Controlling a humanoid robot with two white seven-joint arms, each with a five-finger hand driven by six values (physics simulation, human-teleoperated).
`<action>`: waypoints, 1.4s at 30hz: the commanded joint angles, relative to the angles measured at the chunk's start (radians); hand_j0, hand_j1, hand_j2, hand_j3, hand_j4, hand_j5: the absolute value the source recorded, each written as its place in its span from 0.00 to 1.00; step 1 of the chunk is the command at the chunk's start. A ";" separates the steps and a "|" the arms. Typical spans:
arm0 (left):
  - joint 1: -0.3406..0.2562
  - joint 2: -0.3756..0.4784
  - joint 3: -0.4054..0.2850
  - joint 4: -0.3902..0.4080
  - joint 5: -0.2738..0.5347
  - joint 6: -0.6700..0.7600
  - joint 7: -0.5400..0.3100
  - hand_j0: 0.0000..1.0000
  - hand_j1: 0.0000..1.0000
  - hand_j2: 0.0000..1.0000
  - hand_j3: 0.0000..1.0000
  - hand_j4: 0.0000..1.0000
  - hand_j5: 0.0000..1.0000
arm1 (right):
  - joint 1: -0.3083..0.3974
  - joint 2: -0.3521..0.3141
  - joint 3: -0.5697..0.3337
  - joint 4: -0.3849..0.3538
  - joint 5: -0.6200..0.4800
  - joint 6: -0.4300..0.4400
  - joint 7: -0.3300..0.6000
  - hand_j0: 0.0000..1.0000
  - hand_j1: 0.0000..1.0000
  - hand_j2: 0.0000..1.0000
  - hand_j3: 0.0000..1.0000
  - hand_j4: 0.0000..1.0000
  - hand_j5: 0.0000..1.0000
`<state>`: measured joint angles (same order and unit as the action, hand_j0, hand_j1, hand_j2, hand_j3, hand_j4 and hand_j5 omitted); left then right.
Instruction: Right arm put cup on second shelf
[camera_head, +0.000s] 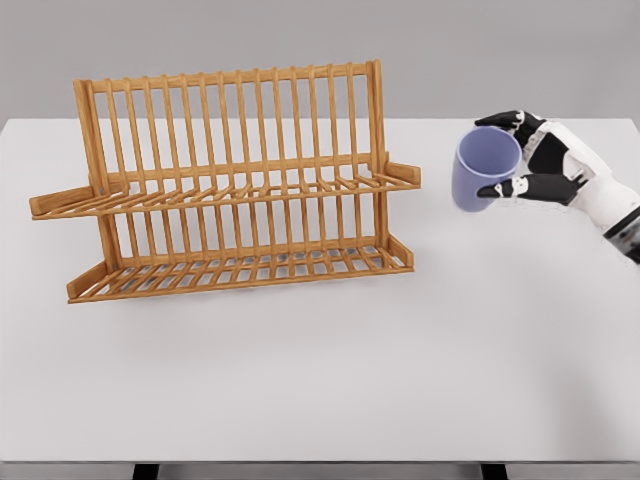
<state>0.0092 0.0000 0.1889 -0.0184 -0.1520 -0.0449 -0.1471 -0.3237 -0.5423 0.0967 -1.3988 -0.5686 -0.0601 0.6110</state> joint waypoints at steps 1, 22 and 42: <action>0.000 0.000 0.001 0.000 0.000 0.000 0.000 1.00 1.00 1.00 1.00 1.00 1.00 | -0.002 -0.002 0.000 0.004 -0.005 0.003 0.000 0.64 0.64 0.64 0.64 0.64 0.64; 0.000 0.000 0.000 0.000 0.000 0.000 0.000 1.00 1.00 1.00 1.00 1.00 1.00 | -0.080 0.012 -0.003 0.003 -0.008 0.060 0.000 0.64 0.64 0.64 0.64 0.64 0.64; 0.000 0.000 0.000 0.000 0.000 -0.001 0.000 1.00 1.00 1.00 1.00 1.00 1.00 | -0.118 0.059 -0.008 -0.045 -0.008 -0.021 0.000 0.64 0.64 0.64 0.64 0.64 0.64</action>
<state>0.0092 0.0000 0.1890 -0.0185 -0.1520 -0.0454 -0.1471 -0.4418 -0.4919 0.0874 -1.4362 -0.5714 -0.0683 0.6111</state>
